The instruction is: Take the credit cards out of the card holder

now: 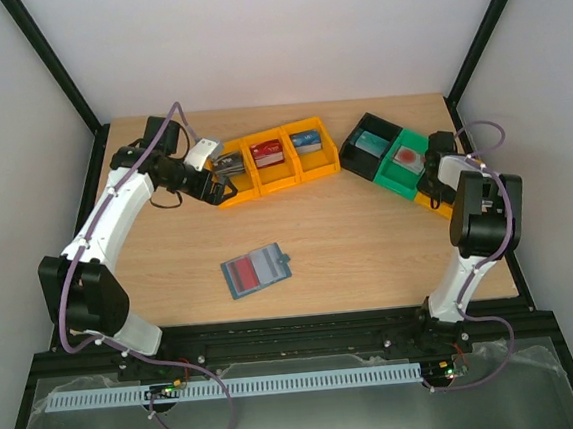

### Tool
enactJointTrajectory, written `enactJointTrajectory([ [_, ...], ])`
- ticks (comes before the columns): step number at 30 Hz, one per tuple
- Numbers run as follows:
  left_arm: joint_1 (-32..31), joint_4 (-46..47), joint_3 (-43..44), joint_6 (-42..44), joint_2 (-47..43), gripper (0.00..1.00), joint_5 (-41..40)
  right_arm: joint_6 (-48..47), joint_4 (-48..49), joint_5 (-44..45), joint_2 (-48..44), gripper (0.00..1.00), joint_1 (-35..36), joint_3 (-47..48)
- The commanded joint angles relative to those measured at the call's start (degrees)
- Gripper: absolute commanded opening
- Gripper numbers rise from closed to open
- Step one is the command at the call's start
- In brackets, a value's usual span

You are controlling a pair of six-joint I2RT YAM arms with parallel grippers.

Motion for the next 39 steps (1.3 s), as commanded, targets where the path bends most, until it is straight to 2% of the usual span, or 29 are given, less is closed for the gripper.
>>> enactJointTrajectory([
  [1,-0.21,-0.58,-0.41,0.74,-0.32,0.99,-0.55,0.10,0.99,4.75,1.58,0.02,-0.67,1.82],
  [9,-0.43,-0.58,-0.27,0.69,0.15,0.99,-0.82,0.02,5.94,0.40,0.25,0.02,-0.75,1.25],
  [20,-0.49,-0.58,-0.23,0.86,0.64,1.00,-1.59,8.30,10.20,-3.01,1.40,0.02,-3.84,-0.53],
  [27,-0.58,-0.67,-0.13,0.82,0.93,0.99,-1.63,13.60,17.97,-5.75,-0.72,0.02,-4.96,-4.16],
  [39,-0.60,-0.67,-0.26,0.77,0.94,0.99,-1.93,22.65,26.69,-3.36,-1.89,0.02,-5.52,-6.61],
])
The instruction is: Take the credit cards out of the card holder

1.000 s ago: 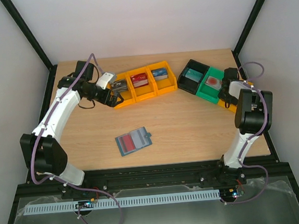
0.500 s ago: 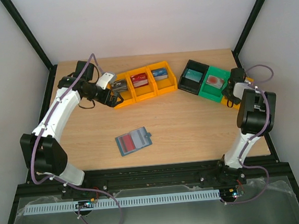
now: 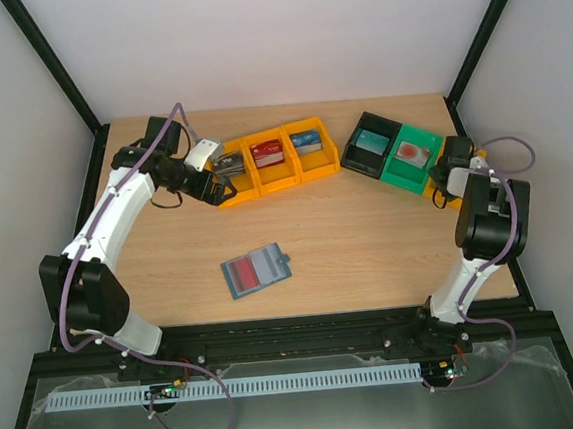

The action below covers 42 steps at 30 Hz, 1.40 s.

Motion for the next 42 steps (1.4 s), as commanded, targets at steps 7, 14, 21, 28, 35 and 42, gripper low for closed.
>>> enactJointTrajectory([
  [7,-0.19,-0.69,-0.43,0.57,0.66,1.00,-0.65,4.23,3.18,0.29,0.00,0.02,-1.66,2.00],
  [14,-0.23,-0.06,-1.63,0.04,0.73,1.00,1.61,-0.50,3.10,-1.44,-6.68,0.02,-1.67,1.13],
  [21,-0.23,5.90,-9.31,-6.60,-0.22,1.00,9.36,-8.48,-2.48,-0.69,-22.62,0.07,4.43,-1.04],
  [28,1.17,12.04,-16.18,-16.28,-3.24,1.00,10.58,-11.32,-12.80,-0.18,-28.37,0.32,28.95,-0.13],
  [35,6.52,22.79,-29.83,-26.76,-11.73,1.00,12.83,-11.53,-24.39,-0.95,-18.68,0.68,55.10,4.88],
  [42,10.90,34.66,-42.50,-38.07,-17.75,0.99,13.04,-7.51,-25.92,-0.17,-5.11,0.99,74.51,11.37],
])
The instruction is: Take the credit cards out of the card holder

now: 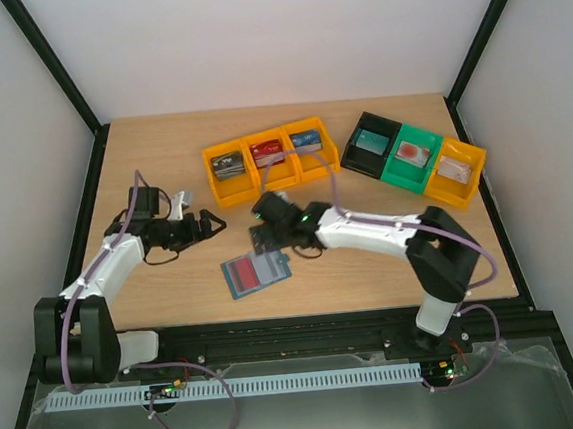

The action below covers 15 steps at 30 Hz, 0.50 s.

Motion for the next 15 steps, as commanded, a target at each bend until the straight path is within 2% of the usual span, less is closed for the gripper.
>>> enactJointTrajectory([
  [1,1.75,9.60,-5.32,-9.57,-2.95,0.99,-1.58,3.65,-4.63,2.42,6.24,0.99,8.21,4.26],
  [6,2.78,14.20,-10.02,-12.05,-5.90,1.00,-3.64,6.07,-7.45,4.96,12.56,0.99,12.43,5.95],
  [15,3.02,19.06,-14.23,-13.51,-9.64,0.99,-2.92,9.32,-7.88,9.49,11.78,0.99,14.38,1.01],
])
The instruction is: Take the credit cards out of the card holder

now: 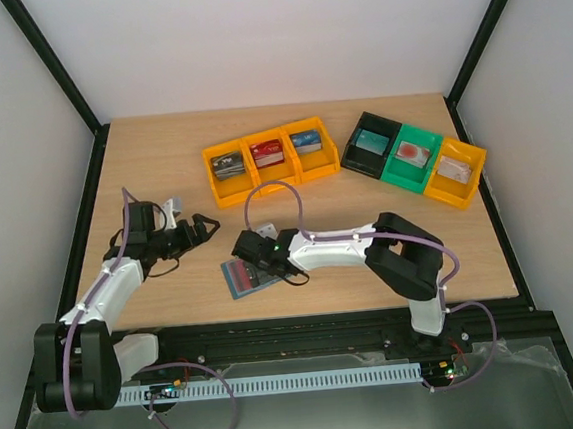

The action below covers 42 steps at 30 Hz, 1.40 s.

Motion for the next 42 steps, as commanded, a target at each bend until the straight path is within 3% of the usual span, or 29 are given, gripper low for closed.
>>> enactJointTrajectory([
  [1,0.40,4.45,-2.13,-1.96,-1.75,1.00,0.29,2.38,-1.02,3.92,-1.50,0.99,0.49,-3.36],
  [14,0.49,8.39,-5.74,-1.93,-3.46,1.00,1.39,3.41,3.57,4.12,-1.16,0.95,0.43,-6.85],
  [28,1.15,9.45,-7.47,1.63,-4.72,0.99,-0.80,5.70,3.29,6.25,-10.54,0.92,0.41,-17.62],
  [33,1.57,10.26,-7.71,1.16,-3.55,0.99,0.12,5.01,4.99,5.02,-12.03,0.87,0.15,-19.33],
  [42,0.93,10.51,-7.83,0.93,-1.91,1.00,2.98,5.11,7.84,5.05,-13.64,0.87,-0.93,-21.74],
])
